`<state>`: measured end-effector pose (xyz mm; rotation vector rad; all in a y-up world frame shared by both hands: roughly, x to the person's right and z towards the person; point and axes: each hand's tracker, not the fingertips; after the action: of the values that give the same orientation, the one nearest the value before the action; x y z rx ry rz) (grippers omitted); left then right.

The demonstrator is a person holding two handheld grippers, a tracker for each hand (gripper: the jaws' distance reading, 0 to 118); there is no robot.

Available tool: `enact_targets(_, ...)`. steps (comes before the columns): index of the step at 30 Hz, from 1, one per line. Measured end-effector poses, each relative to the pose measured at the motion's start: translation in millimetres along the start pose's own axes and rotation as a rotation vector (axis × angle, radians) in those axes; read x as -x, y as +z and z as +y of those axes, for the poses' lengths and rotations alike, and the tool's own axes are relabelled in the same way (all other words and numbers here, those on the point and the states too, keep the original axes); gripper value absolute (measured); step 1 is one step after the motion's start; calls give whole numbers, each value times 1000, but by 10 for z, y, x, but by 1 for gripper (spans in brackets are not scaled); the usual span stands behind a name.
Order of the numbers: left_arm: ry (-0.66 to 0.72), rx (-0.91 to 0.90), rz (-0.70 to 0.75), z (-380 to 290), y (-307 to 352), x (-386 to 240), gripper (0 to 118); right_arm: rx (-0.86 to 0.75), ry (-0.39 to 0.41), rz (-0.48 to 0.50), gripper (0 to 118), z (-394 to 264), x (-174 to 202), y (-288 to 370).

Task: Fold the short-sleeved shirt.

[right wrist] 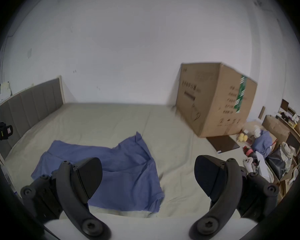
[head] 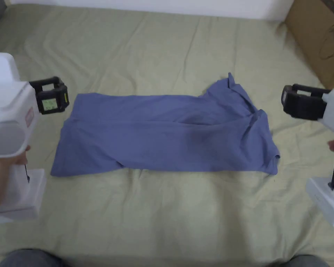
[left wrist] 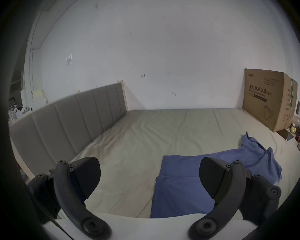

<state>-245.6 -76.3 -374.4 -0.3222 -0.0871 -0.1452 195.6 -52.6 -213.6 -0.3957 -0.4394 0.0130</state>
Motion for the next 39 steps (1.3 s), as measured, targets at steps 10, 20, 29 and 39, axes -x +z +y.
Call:
enact_targets(10,26,31,-81,-517,705,-31,12,-80,-102,-4,21,-694,262,936)
enact_targets(20,57,56,-127,-637,772,-54,0,-53,-147,20,0,-744,286,919)
enact_targets(29,141,333,-201,-355,-55,104,53,-28,-101,37,0,-658,370,717)
enact_targets(39,14,773,-142,-744,-1224,69,118,58,-55,22,0,-694,388,330)
